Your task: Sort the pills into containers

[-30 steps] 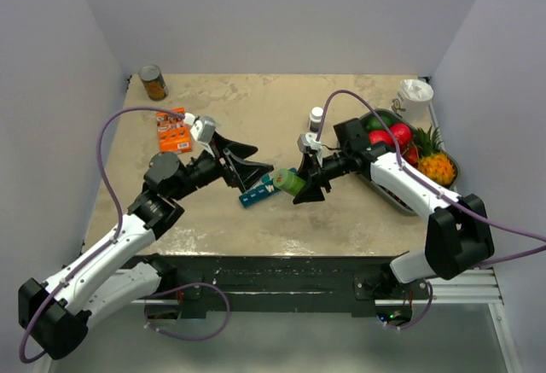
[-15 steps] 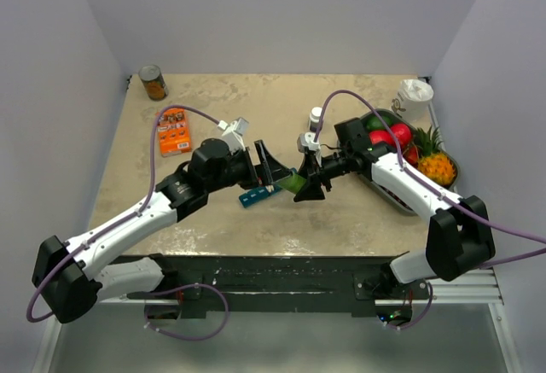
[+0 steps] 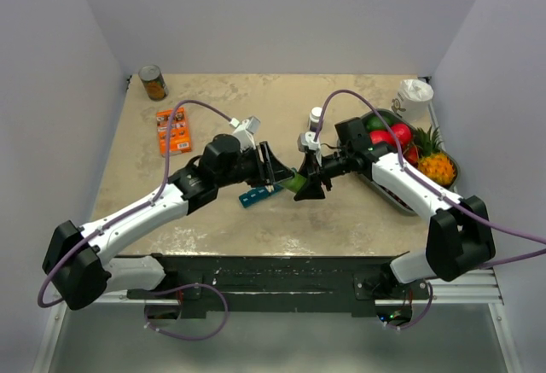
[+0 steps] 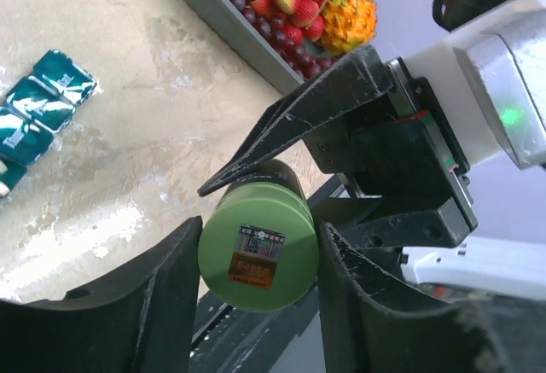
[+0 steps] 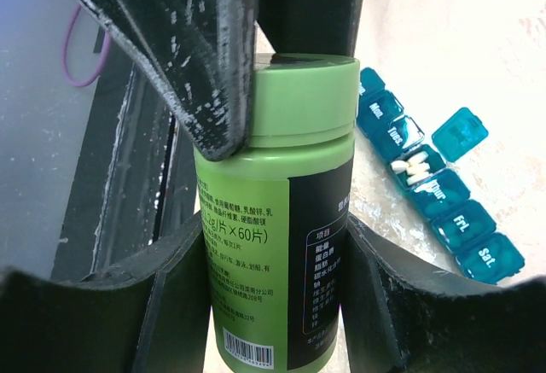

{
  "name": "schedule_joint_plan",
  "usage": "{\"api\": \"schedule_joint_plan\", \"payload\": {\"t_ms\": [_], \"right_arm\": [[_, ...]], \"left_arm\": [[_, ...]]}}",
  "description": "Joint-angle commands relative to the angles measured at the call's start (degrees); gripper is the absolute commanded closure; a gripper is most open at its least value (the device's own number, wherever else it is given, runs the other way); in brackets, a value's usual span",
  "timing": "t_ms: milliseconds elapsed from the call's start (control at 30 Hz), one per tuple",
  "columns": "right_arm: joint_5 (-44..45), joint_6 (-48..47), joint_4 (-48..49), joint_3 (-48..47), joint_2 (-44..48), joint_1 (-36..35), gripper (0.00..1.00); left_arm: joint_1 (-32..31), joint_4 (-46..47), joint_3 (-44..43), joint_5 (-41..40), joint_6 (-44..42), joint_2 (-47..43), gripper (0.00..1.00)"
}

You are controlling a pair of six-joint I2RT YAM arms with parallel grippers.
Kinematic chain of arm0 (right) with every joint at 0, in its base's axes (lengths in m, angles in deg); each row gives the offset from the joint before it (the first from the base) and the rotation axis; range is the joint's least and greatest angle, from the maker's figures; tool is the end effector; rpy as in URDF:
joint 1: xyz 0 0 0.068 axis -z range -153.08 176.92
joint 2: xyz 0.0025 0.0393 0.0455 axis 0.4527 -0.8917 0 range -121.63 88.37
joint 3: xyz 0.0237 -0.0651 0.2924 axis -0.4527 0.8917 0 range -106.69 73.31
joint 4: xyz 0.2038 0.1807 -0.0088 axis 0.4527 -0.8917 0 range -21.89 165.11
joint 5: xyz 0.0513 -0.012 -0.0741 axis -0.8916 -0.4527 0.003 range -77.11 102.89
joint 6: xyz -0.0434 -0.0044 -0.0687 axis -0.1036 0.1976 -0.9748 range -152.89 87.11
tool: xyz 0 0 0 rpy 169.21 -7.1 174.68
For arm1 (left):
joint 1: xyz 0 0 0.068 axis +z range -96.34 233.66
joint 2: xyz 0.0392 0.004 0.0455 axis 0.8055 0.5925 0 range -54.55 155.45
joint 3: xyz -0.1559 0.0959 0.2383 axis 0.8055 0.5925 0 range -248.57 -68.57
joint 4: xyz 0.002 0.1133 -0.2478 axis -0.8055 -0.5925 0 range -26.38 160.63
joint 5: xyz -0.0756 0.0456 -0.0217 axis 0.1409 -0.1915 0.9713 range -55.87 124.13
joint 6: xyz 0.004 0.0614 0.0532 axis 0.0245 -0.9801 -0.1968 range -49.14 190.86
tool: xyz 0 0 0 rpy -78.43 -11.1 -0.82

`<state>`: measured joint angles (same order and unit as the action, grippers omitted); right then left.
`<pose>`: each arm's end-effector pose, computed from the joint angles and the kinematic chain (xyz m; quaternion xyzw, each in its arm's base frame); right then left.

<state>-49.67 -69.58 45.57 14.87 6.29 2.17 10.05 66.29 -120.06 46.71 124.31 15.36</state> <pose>0.2488 0.1837 0.2700 -0.5552 0.6133 0.4619 0.3197 0.2167 -0.2276 0.3087 -0.0106 0.8299 -0.4728 0.2961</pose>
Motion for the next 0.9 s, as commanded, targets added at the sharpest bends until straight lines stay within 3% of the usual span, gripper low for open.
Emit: {"api": "schedule_joint_plan", "payload": {"t_ms": [0,33,133,200,233,267,333,367,433,467,500,533,567,700,867], "right_arm": [[-2.47,0.04,1.42,-2.03,1.75,-0.3,1.0],[-3.26,-0.05,1.41,-2.03,1.84,-0.3,1.0],[-5.28,-0.31,0.89,-1.95,1.66,-0.3,1.0],[-7.83,-0.05,0.8,-1.86,1.4,-0.21,1.0],[-8.53,-0.05,0.8,-1.77,1.23,-0.21,1.0],[-9.67,-0.05,0.8,-1.77,1.05,-0.29,1.0],[-9.94,0.04,0.71,-1.68,0.79,-0.3,1.0],[-9.94,-0.05,0.62,-1.68,0.7,-0.38,1.0],[-9.77,0.04,0.62,-1.68,0.78,-0.38,1.0],[-9.59,-0.14,0.71,-1.68,0.96,-0.38,1.0],[-9.24,-0.14,0.71,-1.68,1.05,-0.38,1.0],[-9.24,-0.23,0.62,-1.68,0.96,-0.38,1.0],[-9.15,-0.31,0.62,-1.77,0.96,-0.38,1.0],[-8.36,-1.19,-0.34,-2.12,0.96,-0.38,1.0],[-7.49,-2.77,-1.4,-2.47,1.4,-0.38,1.0]], "left_arm": [[0.02,8.62,1.29,10.85,-11.67,-0.47,1.0],[0.28,15.0,4.26,20.63,-18.66,-1.08,1.0],[3.0,23.74,8.23,39.91,-29.49,-0.66,1.0],[3.36,19.65,6.41,46.98,-38.46,0.31,1.0],[3.19,11.1,3.96,47.97,-50.26,0.84,1.0],[2.92,7.71,2.98,47.28,-55.59,1.02,0.89],[3.01,0.95,0.43,44.93,-65.18,2.07,0.78],[3.01,0.74,-0.1,43.16,-65.92,2.51,0.65],[3.01,2.75,-0.98,37.48,-65.06,3.13,0.55],[3.01,5.37,-0.81,35.43,-63.23,3.04,0.3],[3.1,9.05,-0.55,34.45,-61.55,2.78,0.27],[3.1,10.65,0.06,31.14,-58.4,1.47,0.1],[3.36,13.36,1.03,29.97,-56.02,0.33,0.01],[4.5,30.83,9.0,27.51,-41.19,-8.0,0.0],[5.82,34.93,13.86,22.41,-31.23,-16.02,0.0]]}}
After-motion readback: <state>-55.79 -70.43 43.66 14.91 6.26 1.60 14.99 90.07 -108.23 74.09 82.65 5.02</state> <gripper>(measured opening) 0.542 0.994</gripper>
